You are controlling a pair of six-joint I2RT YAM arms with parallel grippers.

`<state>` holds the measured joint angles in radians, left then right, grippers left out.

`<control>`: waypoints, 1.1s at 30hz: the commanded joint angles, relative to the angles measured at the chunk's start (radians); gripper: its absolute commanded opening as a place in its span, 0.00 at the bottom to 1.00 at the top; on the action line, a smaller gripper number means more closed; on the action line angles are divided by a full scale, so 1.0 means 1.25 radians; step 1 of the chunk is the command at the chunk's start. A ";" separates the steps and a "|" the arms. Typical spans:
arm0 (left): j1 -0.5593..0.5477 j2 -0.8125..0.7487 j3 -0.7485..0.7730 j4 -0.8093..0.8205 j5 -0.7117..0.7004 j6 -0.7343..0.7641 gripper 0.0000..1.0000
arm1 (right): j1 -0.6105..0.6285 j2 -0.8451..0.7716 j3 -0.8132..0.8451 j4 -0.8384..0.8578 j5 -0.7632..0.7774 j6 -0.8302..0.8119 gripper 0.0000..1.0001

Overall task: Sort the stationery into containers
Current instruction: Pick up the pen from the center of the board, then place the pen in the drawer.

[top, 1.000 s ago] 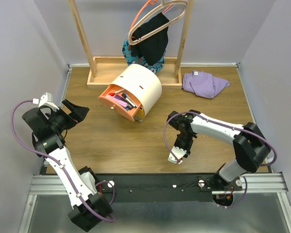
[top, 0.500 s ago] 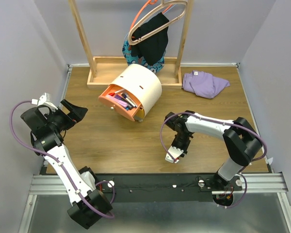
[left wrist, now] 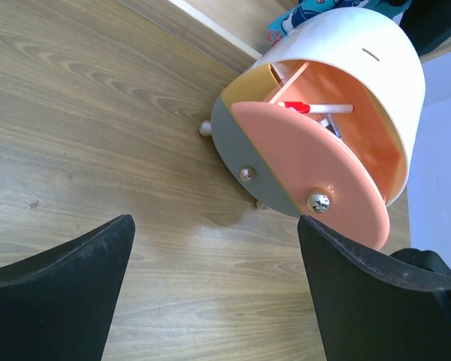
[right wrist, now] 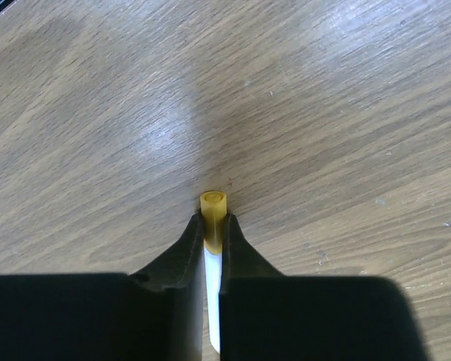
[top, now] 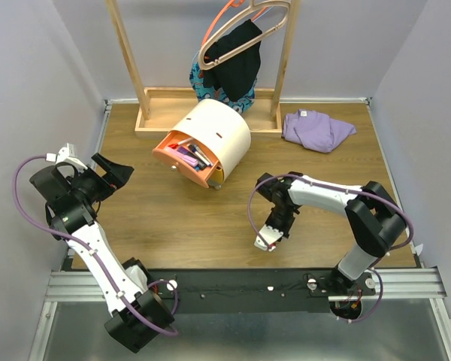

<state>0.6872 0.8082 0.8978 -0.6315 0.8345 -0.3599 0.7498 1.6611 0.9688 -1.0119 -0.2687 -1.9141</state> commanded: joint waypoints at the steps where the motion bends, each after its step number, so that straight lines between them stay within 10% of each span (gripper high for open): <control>1: 0.006 0.005 0.013 0.012 0.001 -0.011 0.99 | -0.011 0.058 0.009 -0.027 0.002 0.055 0.07; 17: 0.004 0.023 -0.011 0.141 0.040 -0.107 0.99 | -0.023 0.062 0.750 -0.268 -0.358 0.545 0.03; 29: -0.005 0.006 -0.011 0.138 0.043 -0.117 0.99 | -0.023 0.123 0.872 0.345 -0.583 1.316 0.03; 33: -0.007 -0.005 -0.003 0.117 0.041 -0.101 0.99 | -0.022 0.171 0.884 0.451 -0.568 1.385 0.04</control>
<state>0.6849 0.8291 0.8803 -0.4580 0.8608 -0.5056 0.7208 1.8011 2.0518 -0.7101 -0.9230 -0.4732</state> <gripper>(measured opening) 0.987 0.159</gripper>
